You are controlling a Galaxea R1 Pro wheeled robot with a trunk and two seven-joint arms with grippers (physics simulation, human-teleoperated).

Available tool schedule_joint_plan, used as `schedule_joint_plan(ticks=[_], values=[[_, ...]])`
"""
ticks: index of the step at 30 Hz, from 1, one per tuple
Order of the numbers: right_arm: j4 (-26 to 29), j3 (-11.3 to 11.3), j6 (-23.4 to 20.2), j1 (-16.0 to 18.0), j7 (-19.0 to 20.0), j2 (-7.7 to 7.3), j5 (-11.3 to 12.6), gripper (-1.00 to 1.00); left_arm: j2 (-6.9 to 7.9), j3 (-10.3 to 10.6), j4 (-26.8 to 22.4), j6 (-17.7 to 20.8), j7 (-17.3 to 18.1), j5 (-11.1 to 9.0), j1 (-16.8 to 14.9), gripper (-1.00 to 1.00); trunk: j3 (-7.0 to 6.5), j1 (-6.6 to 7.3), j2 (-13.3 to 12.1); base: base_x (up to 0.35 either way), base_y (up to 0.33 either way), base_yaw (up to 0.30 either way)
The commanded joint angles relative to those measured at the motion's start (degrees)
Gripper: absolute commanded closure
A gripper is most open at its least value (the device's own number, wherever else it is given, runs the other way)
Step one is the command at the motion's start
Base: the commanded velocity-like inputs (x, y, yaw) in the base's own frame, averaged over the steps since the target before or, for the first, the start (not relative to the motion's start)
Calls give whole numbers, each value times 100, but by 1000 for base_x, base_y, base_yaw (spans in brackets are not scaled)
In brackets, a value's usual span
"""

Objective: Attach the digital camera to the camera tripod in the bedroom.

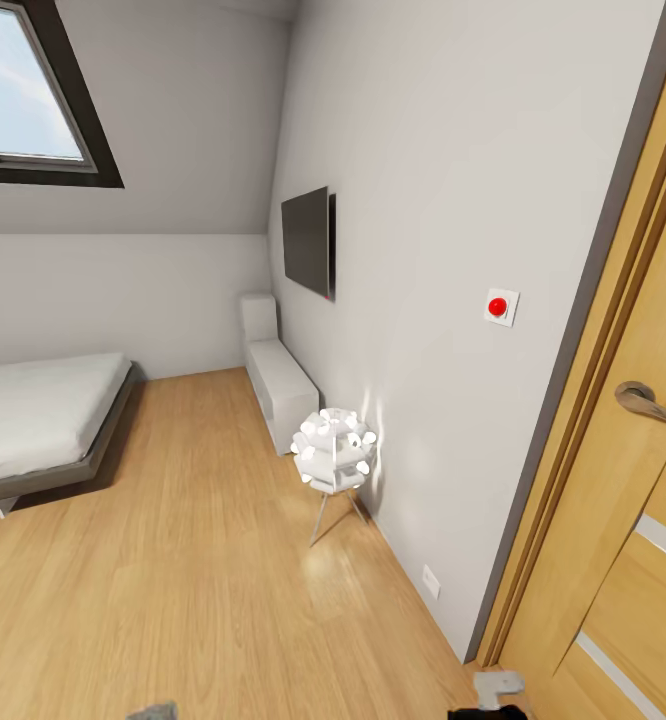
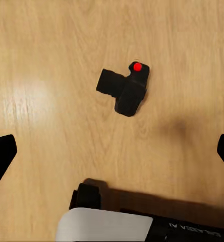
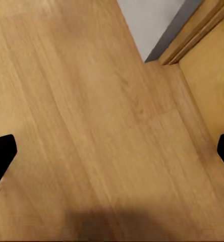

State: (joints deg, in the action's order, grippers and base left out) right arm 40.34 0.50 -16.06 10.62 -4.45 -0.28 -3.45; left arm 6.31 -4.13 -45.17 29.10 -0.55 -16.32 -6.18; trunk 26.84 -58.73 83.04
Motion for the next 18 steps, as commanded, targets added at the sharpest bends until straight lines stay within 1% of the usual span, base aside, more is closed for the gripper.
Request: schedule_joint_plan(ticks=[1, 2, 4, 5, 6, 8, 11, 16, 18], values=[[39, 3, -126, 208, -12, 7, -31, -100, -3, -12, -107, 182, -5, -45, -138, -100, 9, 0, 4, 0, 0, 0], [-73, -2, -261, 736, -17, 18, -24, -100, -64, -11, -246, 408, 11, -57, -525, -100, 9, 0, 4, 0, 0, 0], [-264, -6, -360, 1247, -21, 25, -14, -100, -165, -10, -337, 555, 30, -63, -906, -100, 9, 0, 4, 0, 0, 0], [-399, -12, -429, 1611, -24, 29, -10, -100, -276, -7, -391, 649, 36, -68, -1192, -100, 9, 0, 4, 0, 0, 0], [-444, -16, -458, 1744, -25, 31, -11, -100, -339, -5, -419, 681, 29, -67, -1315, -100, 9, 0, 4, 0, 0, 0], [-504, -22, -500, 1936, -23, 33, -13, -100, -445, -3, -466, 723, 19, -66, -1494, -100, 9, 0, 4, 0, 0, 0], [-554, -27, -534, 2103, -18, 37, -6, -100, -578, -2, -518, 741, 8, -50, -1652, -100, 9, 0, 4, 0, 0, 0], [-584, -26, -551, 2220, -8, 47, -22, -100, -789, 3, -556, 757, -23, 18, -1791, -100, 9, 0, 4, 0, 0, 0], [-584, -22, -556, 2241, -6, 47, -21, -100, -874, 7, -563, 769, -92, 48, -1867, -100, 9, 0, 4, 0, 0, 0]])
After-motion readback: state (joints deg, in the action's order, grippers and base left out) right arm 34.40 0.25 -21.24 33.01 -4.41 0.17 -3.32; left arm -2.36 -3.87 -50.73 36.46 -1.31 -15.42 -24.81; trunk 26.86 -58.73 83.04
